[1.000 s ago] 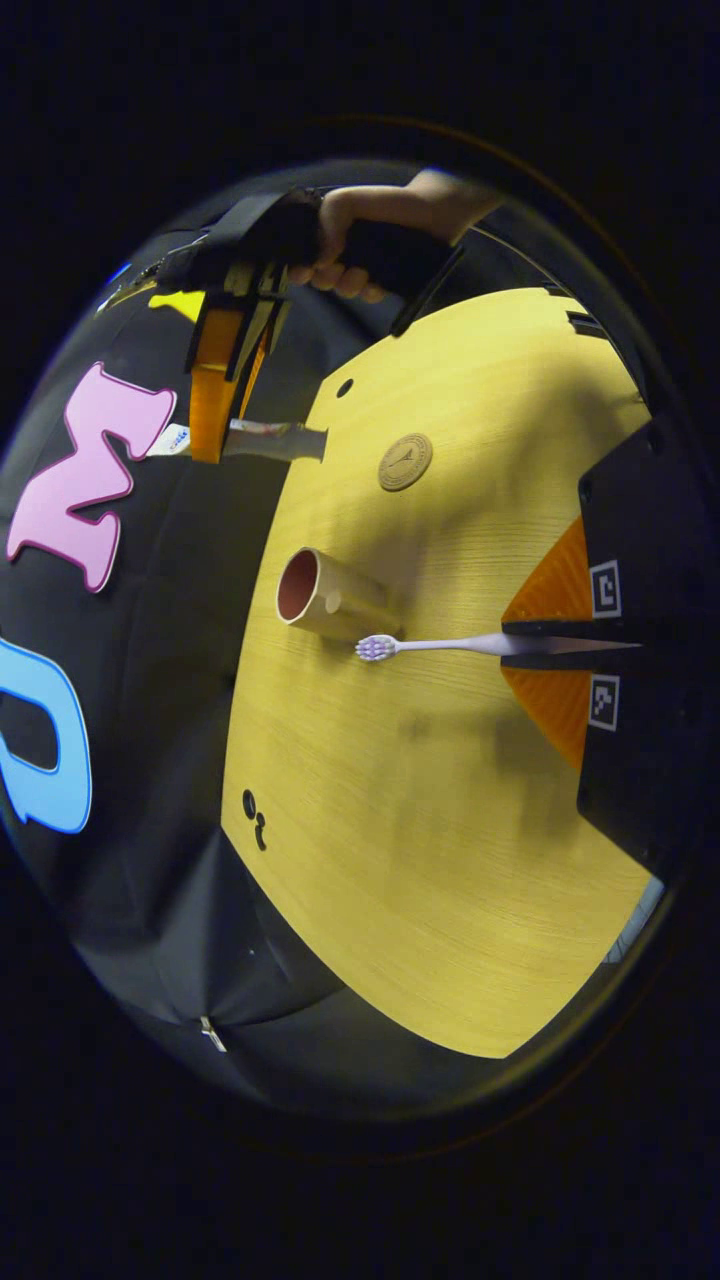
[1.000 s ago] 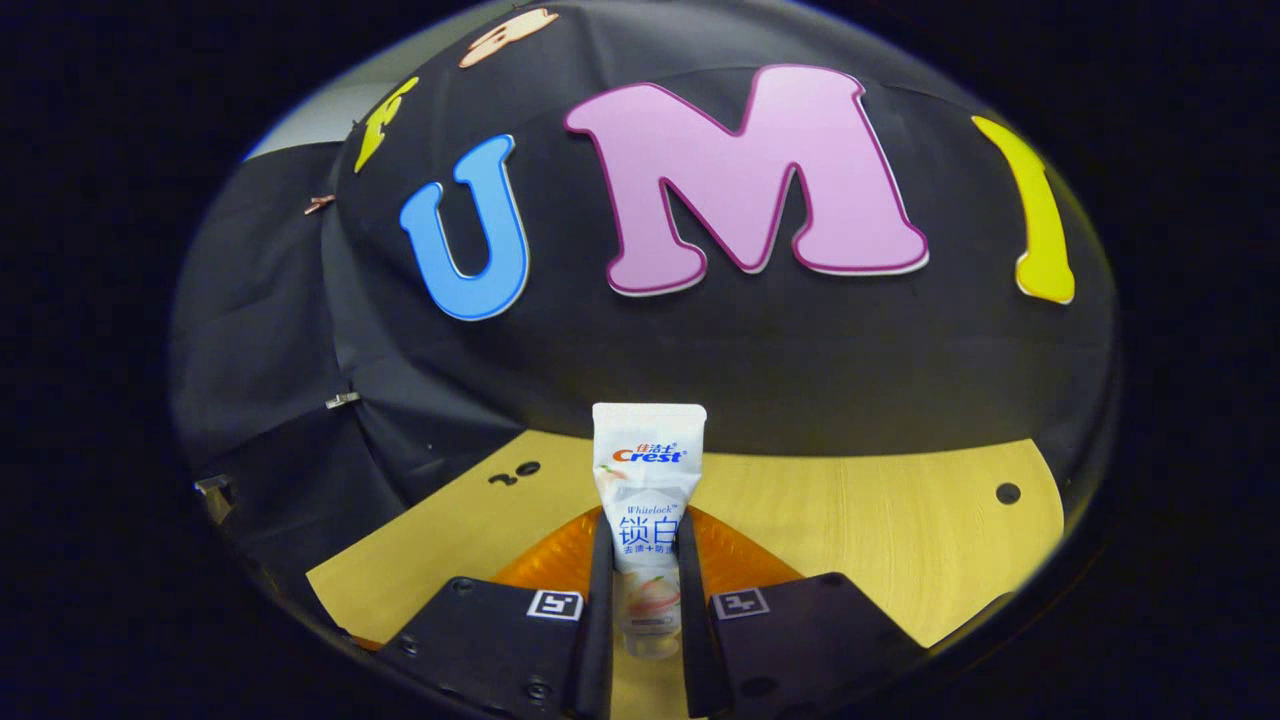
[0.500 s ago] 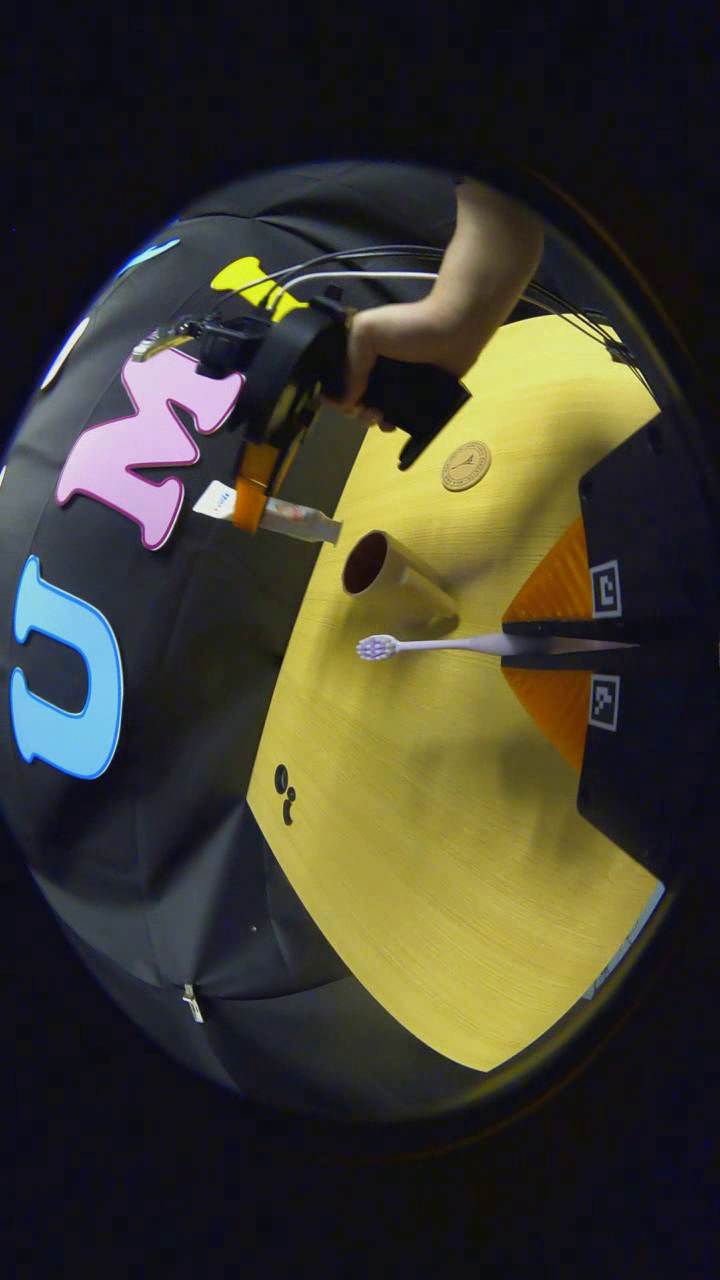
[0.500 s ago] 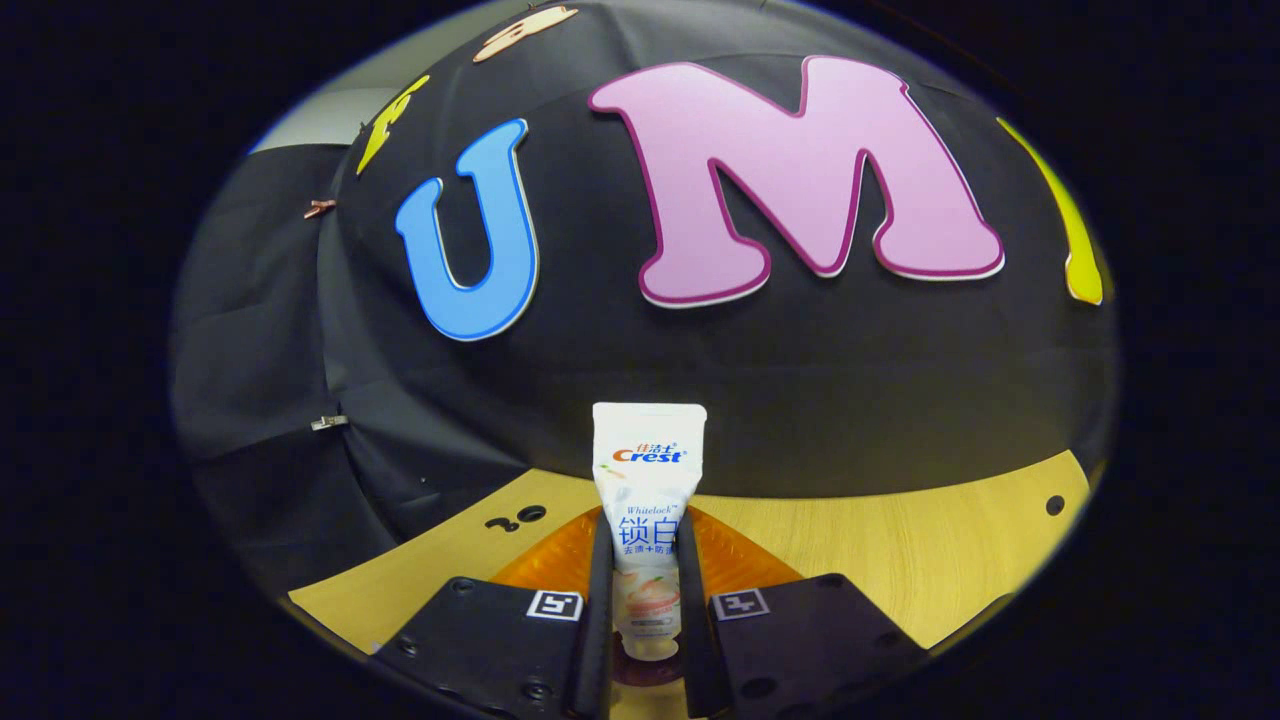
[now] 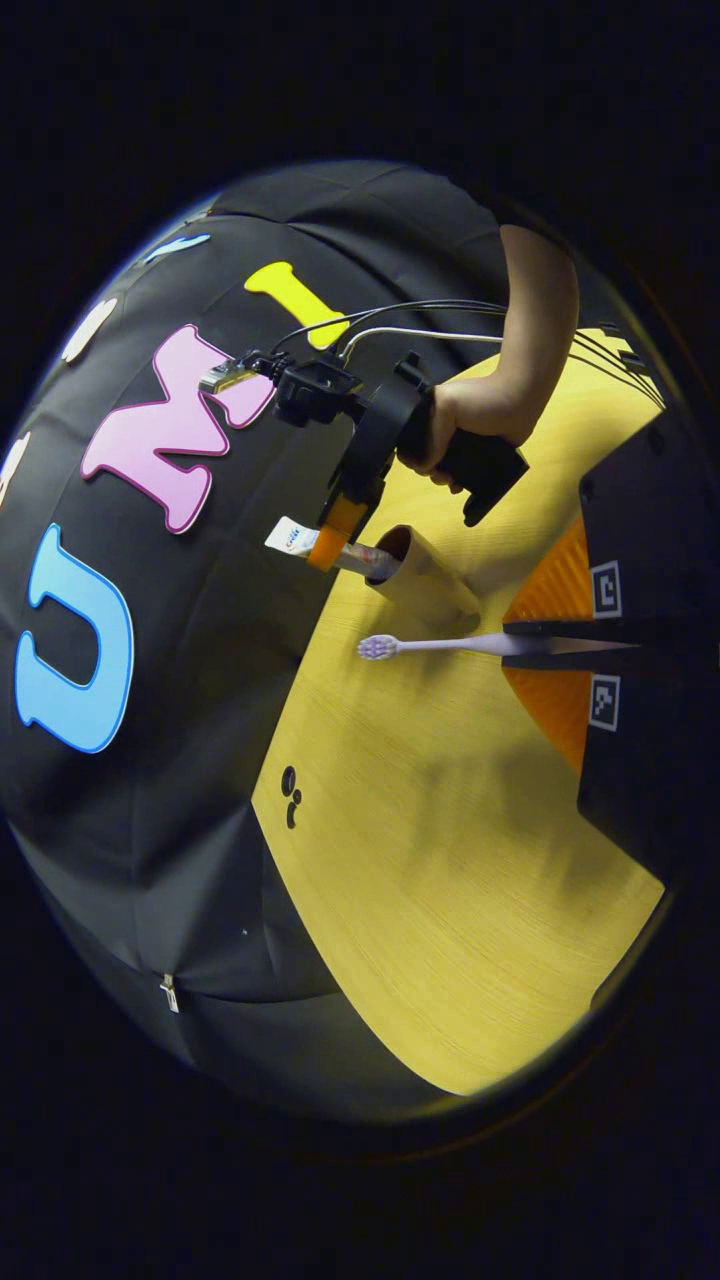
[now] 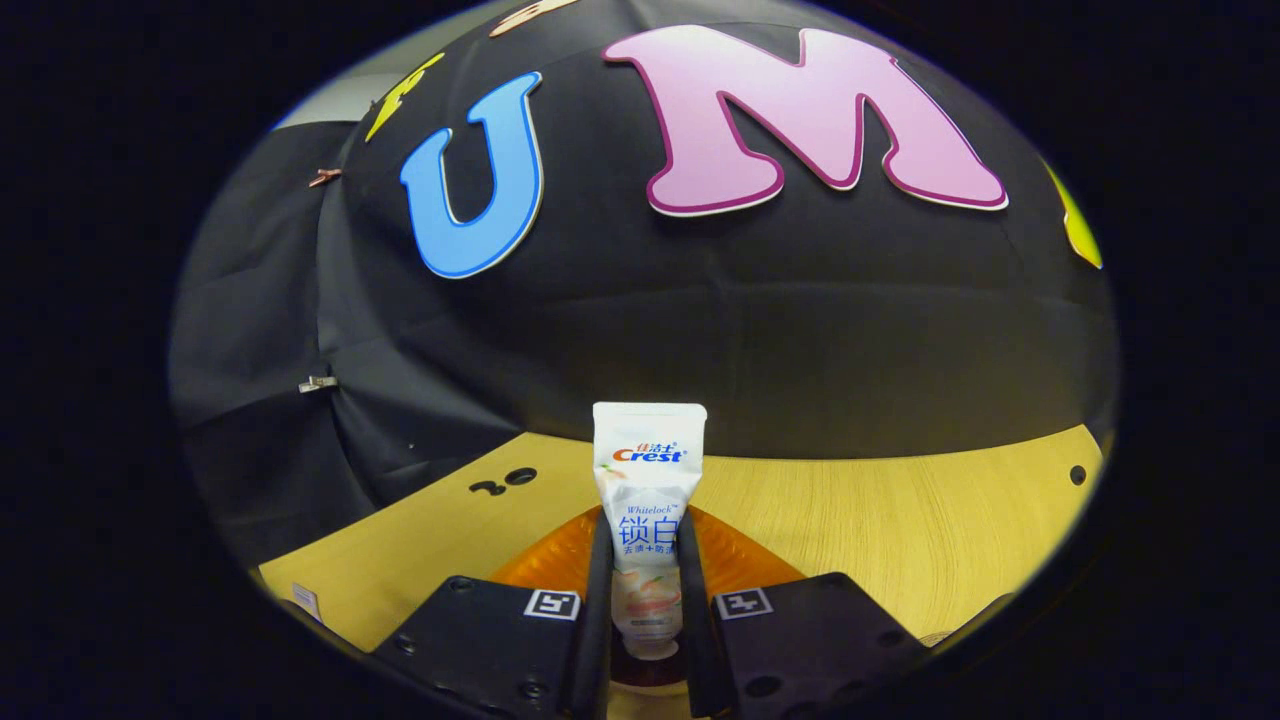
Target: Put the toothbrush and toothpaste on the desktop into the cup, then pick up the cup and place it on the coaster on the desktop.
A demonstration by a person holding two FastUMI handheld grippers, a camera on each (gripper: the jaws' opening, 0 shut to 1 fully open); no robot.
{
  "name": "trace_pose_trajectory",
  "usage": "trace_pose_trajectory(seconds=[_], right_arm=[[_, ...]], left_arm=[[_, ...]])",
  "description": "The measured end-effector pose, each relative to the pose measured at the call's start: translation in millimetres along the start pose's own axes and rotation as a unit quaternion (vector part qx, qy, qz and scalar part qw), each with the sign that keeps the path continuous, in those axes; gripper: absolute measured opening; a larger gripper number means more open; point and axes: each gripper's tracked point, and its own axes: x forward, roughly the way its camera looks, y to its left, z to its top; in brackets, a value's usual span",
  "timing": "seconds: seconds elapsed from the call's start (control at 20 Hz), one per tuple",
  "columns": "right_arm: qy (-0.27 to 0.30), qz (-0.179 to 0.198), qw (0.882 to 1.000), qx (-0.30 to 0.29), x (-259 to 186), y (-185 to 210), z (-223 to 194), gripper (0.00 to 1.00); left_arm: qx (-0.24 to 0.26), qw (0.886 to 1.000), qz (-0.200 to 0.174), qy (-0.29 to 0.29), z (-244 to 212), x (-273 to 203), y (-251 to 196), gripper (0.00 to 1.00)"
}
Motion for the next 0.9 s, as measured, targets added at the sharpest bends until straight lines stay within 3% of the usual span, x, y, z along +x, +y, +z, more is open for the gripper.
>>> trace_pose_trajectory(seconds=[0.1,0.15,0.2,0.25,0.3,0.35,0.6,0.8,0.85,0.9], right_arm=[[0.004,0.001,1.000,0.010,-6,0,-11,0.40],[0.004,0.002,1.000,0.011,-8,-1,-16,0.50],[0.005,0.001,1.000,0.012,-12,-2,-19,0.50],[0.005,0.003,1.000,0.014,-16,-2,-22,0.68],[0.006,0.004,1.000,0.018,-21,-3,-24,0.77],[0.006,0.008,1.000,0.021,-30,-1,-23,0.98],[-0.024,0.011,0.999,0.039,-74,-5,6,0.98],[-0.033,-0.005,0.998,0.061,-112,-28,13,0.98],[-0.032,-0.012,0.997,0.062,-119,-37,10,0.98],[-0.028,-0.020,0.997,0.062,-127,-46,6,0.98]], left_arm=[[0.003,1.000,-0.002,0.003,-6,2,-1,0.06],[0.006,1.000,-0.002,0.003,-9,3,-2,0.06],[0.008,1.000,-0.001,0.002,-12,3,-2,0.06],[0.010,1.000,0.000,0.001,-15,4,-3,0.06],[0.009,1.000,-0.001,-0.003,-15,4,-4,0.06],[0.009,1.000,-0.001,-0.007,-15,5,-6,0.06],[0.025,0.999,-0.017,-0.042,9,14,-27,0.06],[0.031,0.994,-0.050,-0.091,53,28,-53,0.06],[0.034,0.992,-0.057,-0.105,64,32,-59,0.11],[0.037,0.990,-0.061,-0.121,78,36,-63,0.06]])
